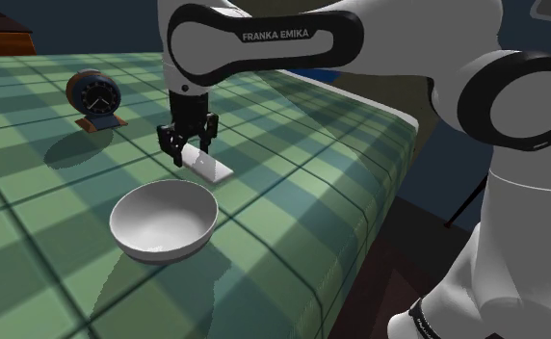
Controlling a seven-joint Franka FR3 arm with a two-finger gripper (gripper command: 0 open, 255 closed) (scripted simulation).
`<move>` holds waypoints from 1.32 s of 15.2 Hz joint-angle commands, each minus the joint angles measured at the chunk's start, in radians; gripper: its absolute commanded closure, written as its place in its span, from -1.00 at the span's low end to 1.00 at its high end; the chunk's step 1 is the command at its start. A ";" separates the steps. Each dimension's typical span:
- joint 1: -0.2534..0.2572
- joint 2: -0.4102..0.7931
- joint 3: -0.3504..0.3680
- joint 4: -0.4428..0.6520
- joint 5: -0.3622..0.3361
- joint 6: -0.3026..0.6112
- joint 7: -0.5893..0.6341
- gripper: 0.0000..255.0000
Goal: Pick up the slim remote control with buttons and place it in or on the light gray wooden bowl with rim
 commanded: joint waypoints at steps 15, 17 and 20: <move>0.063 -0.069 0.036 0.047 0.012 -0.117 0.089 1.00; 0.086 -0.091 0.050 0.016 0.015 -0.108 0.128 1.00; 0.122 -0.116 0.072 -0.018 0.018 -0.099 0.188 1.00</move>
